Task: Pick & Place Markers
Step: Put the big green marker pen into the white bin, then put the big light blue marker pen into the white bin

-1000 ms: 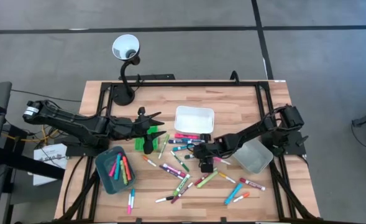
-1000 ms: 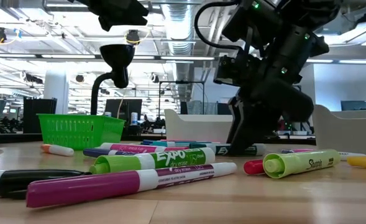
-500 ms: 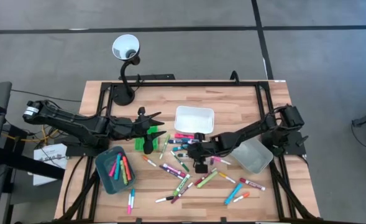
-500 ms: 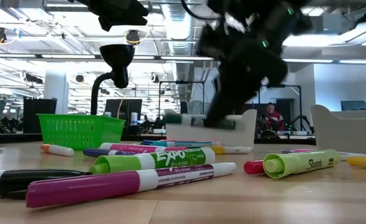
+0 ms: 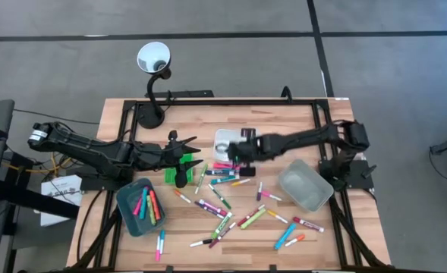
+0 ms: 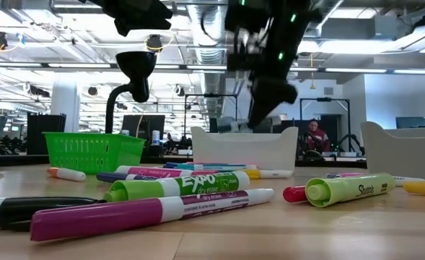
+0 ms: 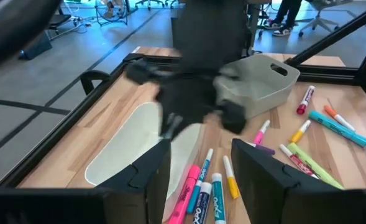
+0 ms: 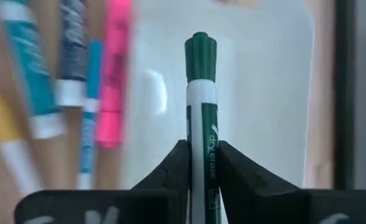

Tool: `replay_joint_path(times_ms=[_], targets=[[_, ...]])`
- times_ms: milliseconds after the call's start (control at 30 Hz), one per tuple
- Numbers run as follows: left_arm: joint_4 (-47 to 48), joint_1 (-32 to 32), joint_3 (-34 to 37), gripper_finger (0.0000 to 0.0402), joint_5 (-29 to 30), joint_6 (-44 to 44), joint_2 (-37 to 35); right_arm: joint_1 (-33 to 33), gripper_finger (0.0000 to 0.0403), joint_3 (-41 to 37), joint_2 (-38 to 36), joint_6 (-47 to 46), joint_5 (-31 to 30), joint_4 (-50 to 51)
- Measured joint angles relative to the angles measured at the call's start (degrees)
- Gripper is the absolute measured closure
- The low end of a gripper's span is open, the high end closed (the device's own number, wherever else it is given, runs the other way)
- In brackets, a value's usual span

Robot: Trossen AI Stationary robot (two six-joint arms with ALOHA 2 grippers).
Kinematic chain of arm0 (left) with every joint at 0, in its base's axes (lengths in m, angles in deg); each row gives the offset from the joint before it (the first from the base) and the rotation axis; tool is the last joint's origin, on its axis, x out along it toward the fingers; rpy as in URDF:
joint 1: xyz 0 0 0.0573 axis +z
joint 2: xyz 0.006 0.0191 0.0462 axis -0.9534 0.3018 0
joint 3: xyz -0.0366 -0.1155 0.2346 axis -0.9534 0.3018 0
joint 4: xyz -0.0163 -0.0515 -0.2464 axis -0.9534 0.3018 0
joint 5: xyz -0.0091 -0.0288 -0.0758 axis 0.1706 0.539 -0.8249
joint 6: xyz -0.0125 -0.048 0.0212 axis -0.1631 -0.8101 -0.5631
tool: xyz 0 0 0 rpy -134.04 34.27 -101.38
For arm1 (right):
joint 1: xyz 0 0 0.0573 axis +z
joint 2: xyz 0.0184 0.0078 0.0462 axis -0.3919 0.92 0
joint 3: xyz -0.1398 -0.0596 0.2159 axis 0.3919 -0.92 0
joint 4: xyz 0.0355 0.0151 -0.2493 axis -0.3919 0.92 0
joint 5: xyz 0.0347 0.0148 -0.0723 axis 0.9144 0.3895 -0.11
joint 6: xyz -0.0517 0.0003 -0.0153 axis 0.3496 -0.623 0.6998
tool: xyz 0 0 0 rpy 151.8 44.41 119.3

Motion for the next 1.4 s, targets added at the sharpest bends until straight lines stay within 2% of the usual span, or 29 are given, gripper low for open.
replay_joint_path(times_ms=[133,233,433,633,767,867,967,1067,1133,1200,1400], targets=[[0.00,-0.02,0.00,0.0236,0.00,0.07,0.00,-6.66,0.0343,-3.62,0.39,0.44,11.94,-8.04],[0.00,-0.02,0.00,0.0236,0.00,0.11,0.00,-8.86,0.0337,-5.60,0.42,0.33,16.78,-11.35],[-0.02,0.00,0.00,0.0236,0.00,0.11,0.00,-8.75,0.0311,-5.97,1.14,0.40,15.80,-12.60],[-0.08,-0.02,0.00,0.0236,0.00,0.11,0.02,-8.69,0.0248,-6.03,3.21,0.74,15.16,-14.72],[0.00,-0.02,-0.02,0.0236,-0.04,0.11,0.02,-7.23,0.0209,-5.75,2.21,0.57,9.66,-15.03],[-0.09,-0.02,0.15,0.0236,-0.26,0.11,0.02,-4.72,0.0194,-3.64,-0.11,0.57,8.09,-15.16],[-0.23,-0.02,0.42,0.0236,-0.26,0.11,0.02,-0.88,0.0193,-2.22,-2.13,1.94,10.30,-14.85],[-0.24,0.00,0.46,0.0236,-0.24,0.11,0.02,2.89,0.0201,-2.28,-2.59,4.72,17.45,-17.47],[-0.23,-0.02,0.46,0.0236,-0.24,0.11,0.02,5.07,0.0210,-2.65,-1.27,5.01,20.18,-20.59],[-0.23,-0.02,0.47,0.0236,-0.25,0.11,0.02,6.66,0.0219,-3.43,1.21,4.75,20.21,-24.31],[-0.84,0.00,0.48,0.0236,-0.24,0.11,0.00,7.75,0.0237,-3.28,8.33,2.55,20.16,-25.64]])
